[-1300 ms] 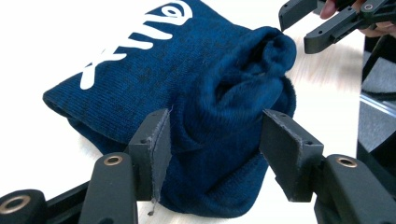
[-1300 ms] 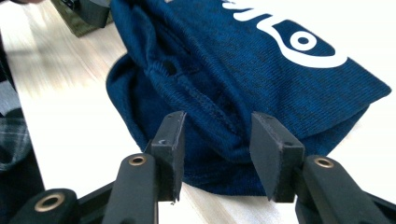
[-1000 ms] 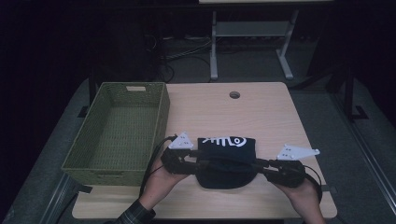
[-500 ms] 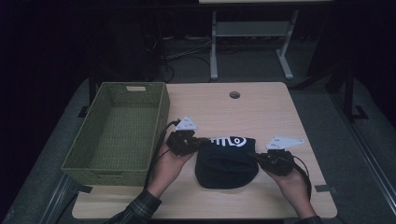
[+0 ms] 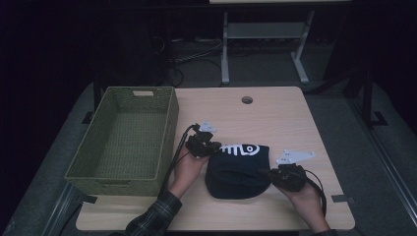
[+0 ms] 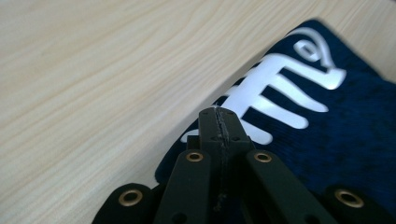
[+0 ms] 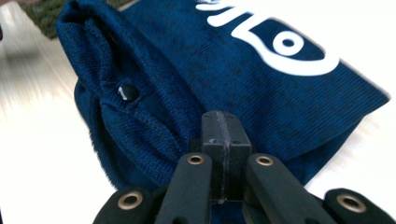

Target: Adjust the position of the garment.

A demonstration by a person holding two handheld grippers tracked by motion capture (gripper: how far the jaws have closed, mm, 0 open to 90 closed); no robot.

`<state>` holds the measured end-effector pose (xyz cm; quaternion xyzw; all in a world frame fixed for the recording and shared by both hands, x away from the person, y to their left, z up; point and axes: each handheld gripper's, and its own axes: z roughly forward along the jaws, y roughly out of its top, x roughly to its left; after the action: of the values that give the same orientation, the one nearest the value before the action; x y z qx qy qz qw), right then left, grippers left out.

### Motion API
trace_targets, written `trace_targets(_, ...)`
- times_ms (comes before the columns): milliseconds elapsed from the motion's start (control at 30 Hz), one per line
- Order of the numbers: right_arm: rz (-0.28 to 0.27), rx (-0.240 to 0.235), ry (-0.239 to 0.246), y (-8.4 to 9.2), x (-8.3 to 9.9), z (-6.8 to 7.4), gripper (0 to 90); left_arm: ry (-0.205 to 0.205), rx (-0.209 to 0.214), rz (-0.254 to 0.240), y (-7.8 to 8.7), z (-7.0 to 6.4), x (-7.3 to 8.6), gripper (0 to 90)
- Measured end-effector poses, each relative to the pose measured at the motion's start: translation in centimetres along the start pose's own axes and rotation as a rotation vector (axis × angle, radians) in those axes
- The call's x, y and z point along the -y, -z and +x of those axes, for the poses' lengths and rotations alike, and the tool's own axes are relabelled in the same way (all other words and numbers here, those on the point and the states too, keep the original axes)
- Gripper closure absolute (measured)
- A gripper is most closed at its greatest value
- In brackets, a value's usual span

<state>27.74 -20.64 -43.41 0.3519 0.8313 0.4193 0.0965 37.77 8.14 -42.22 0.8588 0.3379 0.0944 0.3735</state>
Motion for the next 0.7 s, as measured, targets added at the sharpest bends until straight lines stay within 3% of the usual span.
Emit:
trace_targets(300,0.069,-0.01,0.009,-1.5,1.5,1.4,90.0,0.014,0.033,0.058,-2.6,0.6,0.5,90.0)
trace_targets(400,0.101,-0.013,0.007,-2.1,1.9,1.9,90.0,-0.008,0.037,0.082,-3.4,0.6,0.3,90.0)
trace_targets(567,0.111,-0.023,0.024,-2.5,2.1,3.0,90.0,-0.046,0.043,0.116,-4.6,0.3,-0.3,90.0)
trace_targets(700,0.119,-0.043,0.059,-2.9,2.1,3.9,90.0,-0.061,0.056,0.123,-5.3,0.2,-1.0,90.0)
